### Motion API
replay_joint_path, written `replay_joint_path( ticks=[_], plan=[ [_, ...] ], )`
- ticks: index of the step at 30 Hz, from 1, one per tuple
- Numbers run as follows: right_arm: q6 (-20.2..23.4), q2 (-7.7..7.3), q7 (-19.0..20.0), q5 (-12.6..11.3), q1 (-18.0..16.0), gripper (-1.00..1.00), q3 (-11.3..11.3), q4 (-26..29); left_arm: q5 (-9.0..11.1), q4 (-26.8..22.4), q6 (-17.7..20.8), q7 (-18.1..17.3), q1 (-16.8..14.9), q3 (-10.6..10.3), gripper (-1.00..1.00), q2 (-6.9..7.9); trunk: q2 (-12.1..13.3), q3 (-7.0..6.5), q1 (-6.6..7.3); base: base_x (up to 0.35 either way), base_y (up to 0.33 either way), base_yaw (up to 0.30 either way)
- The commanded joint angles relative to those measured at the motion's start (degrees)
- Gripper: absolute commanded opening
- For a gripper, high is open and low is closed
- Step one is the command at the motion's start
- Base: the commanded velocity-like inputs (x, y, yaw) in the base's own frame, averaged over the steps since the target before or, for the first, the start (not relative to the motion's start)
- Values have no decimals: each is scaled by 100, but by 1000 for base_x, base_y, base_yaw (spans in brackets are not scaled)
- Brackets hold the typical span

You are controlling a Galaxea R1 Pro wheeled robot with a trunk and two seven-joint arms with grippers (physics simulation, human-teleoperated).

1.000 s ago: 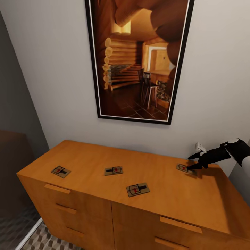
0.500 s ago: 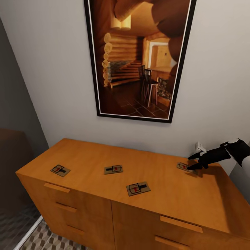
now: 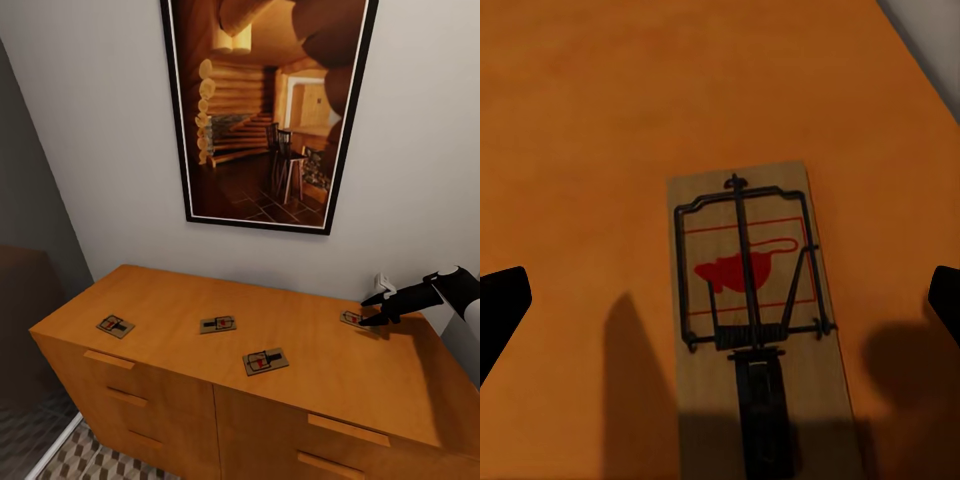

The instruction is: Take the four mousetraps from the cabinet in the bathroom and place them on the bathroom floor. Make sure all four end up on the same floor surface, and ensure that at least two of them are either under or directly next to the same bathroom sink.

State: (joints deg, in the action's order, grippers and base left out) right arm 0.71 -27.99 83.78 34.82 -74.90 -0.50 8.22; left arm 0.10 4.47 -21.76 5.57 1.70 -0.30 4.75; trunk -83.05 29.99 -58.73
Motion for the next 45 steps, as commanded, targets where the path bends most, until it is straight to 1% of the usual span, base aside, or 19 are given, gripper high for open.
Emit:
replay_joint_path(
  ticks=[1, 13, 27, 45],
  plan=[
    [8, -2, 16, 7, -4, 100, -3, 4, -1, 10, -30, 15, -3, -5, 100, 0, -3, 5, 0, 0, 0, 0],
    [8, -4, 16, 7, -2, 100, -3, 4, -1, 10, -23, 16, -3, -5, 100, 0, -3, 12, 0, 0, 0, 0],
    [8, -4, 16, 7, -2, 100, -3, 4, -1, 10, -21, 15, -3, -5, 100, 0, -3, 59, 0, 0, 0, 0],
    [8, -4, 16, 7, -1, 100, -3, 4, -1, 10, -21, 15, -3, -5, 100, 0, -3, 65, 0, 0, 0, 0]
  ],
)
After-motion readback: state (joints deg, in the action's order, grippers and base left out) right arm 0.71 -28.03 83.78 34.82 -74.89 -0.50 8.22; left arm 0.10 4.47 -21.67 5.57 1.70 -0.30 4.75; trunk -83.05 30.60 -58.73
